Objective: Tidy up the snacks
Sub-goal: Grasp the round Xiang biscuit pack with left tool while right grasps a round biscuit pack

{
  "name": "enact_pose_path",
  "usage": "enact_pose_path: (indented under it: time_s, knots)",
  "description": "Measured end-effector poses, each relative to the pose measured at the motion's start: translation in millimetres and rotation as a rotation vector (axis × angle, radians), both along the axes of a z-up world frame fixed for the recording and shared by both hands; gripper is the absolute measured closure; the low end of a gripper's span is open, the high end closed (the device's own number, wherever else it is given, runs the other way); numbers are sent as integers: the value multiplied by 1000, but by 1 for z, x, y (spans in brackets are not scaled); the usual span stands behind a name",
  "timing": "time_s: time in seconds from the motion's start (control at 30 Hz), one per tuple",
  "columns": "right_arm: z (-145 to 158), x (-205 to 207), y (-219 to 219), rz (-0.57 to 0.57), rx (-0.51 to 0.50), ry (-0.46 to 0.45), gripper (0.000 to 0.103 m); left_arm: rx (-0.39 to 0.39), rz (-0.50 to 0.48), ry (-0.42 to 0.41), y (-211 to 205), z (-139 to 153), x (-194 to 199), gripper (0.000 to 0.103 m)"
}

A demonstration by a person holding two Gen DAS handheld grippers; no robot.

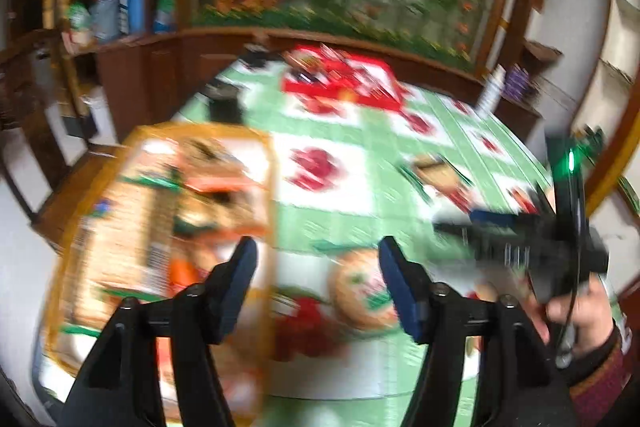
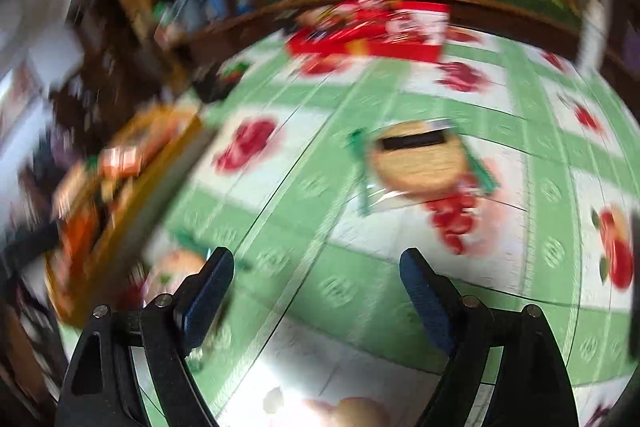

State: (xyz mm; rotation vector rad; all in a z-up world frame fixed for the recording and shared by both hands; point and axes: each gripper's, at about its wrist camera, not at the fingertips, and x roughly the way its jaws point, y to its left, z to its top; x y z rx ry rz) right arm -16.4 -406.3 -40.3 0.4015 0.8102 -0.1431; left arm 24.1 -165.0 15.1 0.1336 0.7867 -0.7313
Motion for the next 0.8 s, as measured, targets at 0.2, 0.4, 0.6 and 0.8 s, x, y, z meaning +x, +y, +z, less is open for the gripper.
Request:
enact_pose_path:
  time_s: [0.2,0.4,0.6,0.8]
  knots:
    - [14,-18,-26,-91,127,-105,15,125,-69,46,-50,-34,-24,28]
    - [20,-25,-46,-162,162,-153,14,262,-43,-8,-75,-59,-32,23]
    - [13,-25,-59,-210,150,-128,14,280,-25,48,-77,-79,-16,23]
    - [8,-13,-64,-216,112,-90,14,233,-39,32,-83,-81,-1,27]
